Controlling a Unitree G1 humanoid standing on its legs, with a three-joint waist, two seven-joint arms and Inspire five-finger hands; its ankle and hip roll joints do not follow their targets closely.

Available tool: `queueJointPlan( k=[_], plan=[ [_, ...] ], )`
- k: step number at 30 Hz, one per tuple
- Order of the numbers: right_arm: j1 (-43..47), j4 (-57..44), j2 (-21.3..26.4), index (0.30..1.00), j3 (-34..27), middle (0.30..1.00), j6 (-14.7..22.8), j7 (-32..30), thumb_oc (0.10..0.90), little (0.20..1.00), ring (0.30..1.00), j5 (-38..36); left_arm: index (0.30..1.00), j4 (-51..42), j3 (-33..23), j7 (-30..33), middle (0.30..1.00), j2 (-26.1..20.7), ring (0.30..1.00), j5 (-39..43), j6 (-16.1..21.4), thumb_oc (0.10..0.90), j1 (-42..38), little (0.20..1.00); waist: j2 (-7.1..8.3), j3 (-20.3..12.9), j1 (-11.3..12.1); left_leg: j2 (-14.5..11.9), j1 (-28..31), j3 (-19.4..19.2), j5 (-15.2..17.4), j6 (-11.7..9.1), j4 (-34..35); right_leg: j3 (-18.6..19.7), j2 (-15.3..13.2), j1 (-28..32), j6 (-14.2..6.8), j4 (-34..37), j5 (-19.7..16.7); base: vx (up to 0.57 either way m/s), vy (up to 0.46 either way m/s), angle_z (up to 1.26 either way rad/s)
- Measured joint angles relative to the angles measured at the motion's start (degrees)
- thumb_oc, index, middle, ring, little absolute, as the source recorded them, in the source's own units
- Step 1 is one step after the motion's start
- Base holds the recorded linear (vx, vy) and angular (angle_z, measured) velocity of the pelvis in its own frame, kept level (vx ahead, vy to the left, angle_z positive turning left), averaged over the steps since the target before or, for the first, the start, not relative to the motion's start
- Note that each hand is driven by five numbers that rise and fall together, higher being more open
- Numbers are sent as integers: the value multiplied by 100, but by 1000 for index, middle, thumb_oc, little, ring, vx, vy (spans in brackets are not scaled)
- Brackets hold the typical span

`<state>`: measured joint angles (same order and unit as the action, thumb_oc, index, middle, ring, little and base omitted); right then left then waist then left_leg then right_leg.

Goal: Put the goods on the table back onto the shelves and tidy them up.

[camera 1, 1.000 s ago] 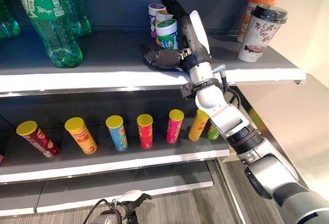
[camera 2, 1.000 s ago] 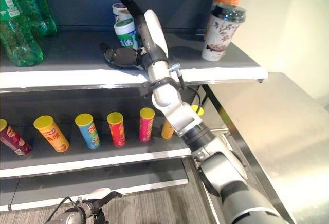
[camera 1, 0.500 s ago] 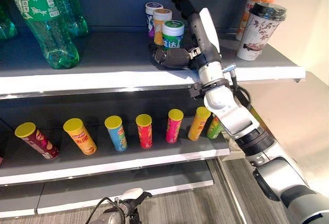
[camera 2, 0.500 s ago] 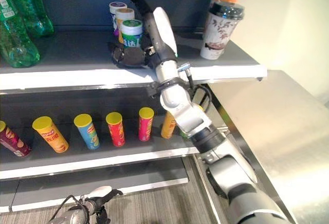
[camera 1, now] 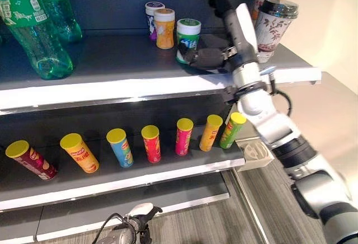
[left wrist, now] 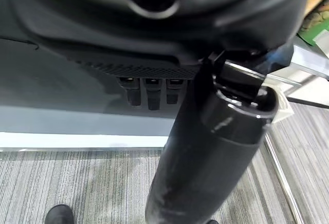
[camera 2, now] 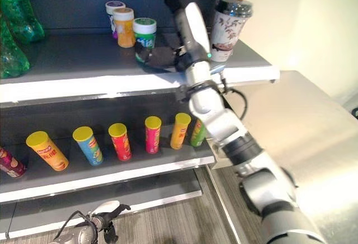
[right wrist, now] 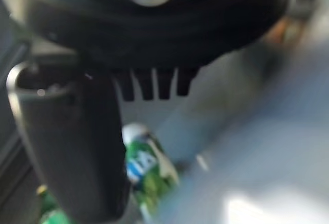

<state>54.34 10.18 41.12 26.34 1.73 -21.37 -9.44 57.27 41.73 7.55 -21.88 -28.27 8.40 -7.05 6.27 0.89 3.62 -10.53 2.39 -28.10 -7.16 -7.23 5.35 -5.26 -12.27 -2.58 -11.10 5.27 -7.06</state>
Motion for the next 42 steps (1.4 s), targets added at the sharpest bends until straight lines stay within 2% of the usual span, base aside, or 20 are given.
queueJointPlan(
  k=[1,3,5,7,8,9,10,11,12,13,17,19,20,21,25,29,31,34,38,42],
  plan=[
    [-19,-345,840,900,-3,900,132,101,800,900,900,-488,900,143,-72,40,900,33,900,12,1,800,-22,900,63,61,-134,7,-27,-11,12,-2,0,18,-3,-34,-2,-1,-6,5,30,-10],
    [-6,-520,1354,900,-119,900,325,142,800,900,900,-772,900,309,-136,51,900,28,900,16,-5,800,-3,900,111,122,-251,6,27,-81,8,-2,-2,80,4,-38,13,-1,-20,-21,23,-15],
    [-366,-1116,2499,900,-407,900,706,436,800,900,900,-1733,900,550,-287,57,900,101,900,37,-20,800,13,900,134,144,-430,11,37,-122,9,-2,-1,95,5,-49,15,-2,-22,-11,9,-17],
    [-706,-1518,3196,900,-602,900,1023,757,800,900,900,-2479,900,668,-372,35,900,139,900,78,-36,800,20,900,174,163,-660,7,126,-223,18,-14,-1,214,24,-53,22,-4,-28,8,-10,-28],
    [-1442,-2108,4358,900,-860,900,1267,1159,800,900,900,-3152,900,709,-574,62,900,181,900,128,-44,800,71,900,173,168,-781,-26,163,-329,78,-77,0,273,66,-82,21,-5,-29,-6,-17,-45],
    [-1621,-2297,4641,900,-867,900,1338,1440,800,900,900,-3316,900,805,-597,43,900,145,900,127,-67,800,103,900,221,180,-875,-39,260,-422,77,-75,0,387,93,-90,25,-31,-33,12,-2,-63],
    [-1785,-2354,4563,900,-979,900,1434,1622,800,900,900,-3448,900,865,-596,21,900,127,900,123,-81,800,123,900,295,169,-989,-66,358,-467,85,-86,0,464,125,-85,38,-39,-45,30,4,-49],
    [-2898,-2577,4718,900,-2030,900,1564,1790,800,900,900,-3735,900,912,-649,55,900,195,900,123,-68,800,55,900,311,161,-1175,-120,371,-447,218,-199,1,458,177,-102,30,-53,-38,29,17,-29],
    [-3720,-2656,4782,900,-2790,900,1627,1913,800,900,900,-3834,900,917,-763,64,900,245,900,126,-60,800,34,900,344,153,-1200,-121,375,-460,210,-194,1,475,180,-125,30,-77,-36,8,8,-5],
    [-3969,-2617,4795,900,-3077,900,1642,2002,800,900,900,-3872,900,953,-858,65,900,272,900,124,-63,800,86,900,366,136,-1249,-116,412,-479,202,-189,1,513,180,-125,23,-106,-30,-2,15,-21],
    [-5258,-2399,4546,900,-4690,900,1837,2005,800,900,900,-4374,900,981,-809,49,900,318,900,118,-58,800,318,900,418,-17,-1311,-113,440,-579,228,-193,2,585,183,-169,-17,-106,0,1,6,-10],
    [-6486,-2531,3872,900,-5875,900,1936,2074,800,900,900,-4373,900,1005,-826,29,900,315,900,117,-65,800,562,900,420,-151,-1182,-111,432,-564,225,-195,-1,573,182,-157,-5,-106,-5,11,17,5],
    [-6656,-2492,3738,900,-6054,900,1933,2074,800,900,900,-4370,900,1014,-836,34,900,276,900,115,-70,800,608,900,378,-193,-1148,-100,434,-545,225,-193,-1,561,167,-144,-15,-106,3,14,11,12],
    [-6645,-2612,3411,900,-6106,900,1974,2015,800,900,900,-4365,900,1014,-819,32,900,281,900,109,-75,800,626,900,312,-249,-1129,-98,439,-509,229,-191,0,535,160,-105,-23,-98,12,4,1,10],
    [-6595,-2724,3368,900,-5868,900,1996,1981,800,900,900,-4271,900,1009,-825,53,900,334,900,0,-77,800,606,900,105,-361,-1137,-82,413,-458,237,-180,4,505,132,-104,-59,-98,39,8,-2,7],
    [-6864,-2986,2615,900,-6047,900,2059,1966,800,900,900,-3961,900,994,-886,58,900,390,900,-1,-74,800,587,900,67,-372,-1077,-49,332,-396,244,-161,6,451,91,-135,-78,-86,56,3,-3,9],
    [-7269,-3179,1718,900,-6413,900,2082,1858,800,900,900,-3785,900,971,-1103,60,900,380,900,6,-94,800,692,900,47,-368,-1079,-33,273,-324,227,-152,4,406,73,-142,-54,-80,40,-4,10,14],
    [-7555,-3324,858,900,-6719,900,2085,1664,800,900,900,-3575,900,946,-1129,53,900,341,900,6,-123,800,706,900,4,-328,-1075,-22,247,-317,226,-151,4,401,65,-161,-35,-78,24,-1,4,1],
    [-7688,-3316,532,900,-6341,900,2005,1545,800,900,900,-3281,900,852,-1102,52,900,378,900,-1,-129,800,597,900,-175,-306,-1225,3,246,-386,233,-145,5,450,52,-215,-22,-81,10,2,53,-9],
    [-7618,-3330,254,900,-5750,900,1844,1461,800,900,900,-2836,900,504,-994,56,900,357,900,-8,-123,800,431,900,-126,-181,-1216,86,236,-441,256,-112,4,554,-19,-239,-35,-106,-28,-61,142,-7]
  ],
)
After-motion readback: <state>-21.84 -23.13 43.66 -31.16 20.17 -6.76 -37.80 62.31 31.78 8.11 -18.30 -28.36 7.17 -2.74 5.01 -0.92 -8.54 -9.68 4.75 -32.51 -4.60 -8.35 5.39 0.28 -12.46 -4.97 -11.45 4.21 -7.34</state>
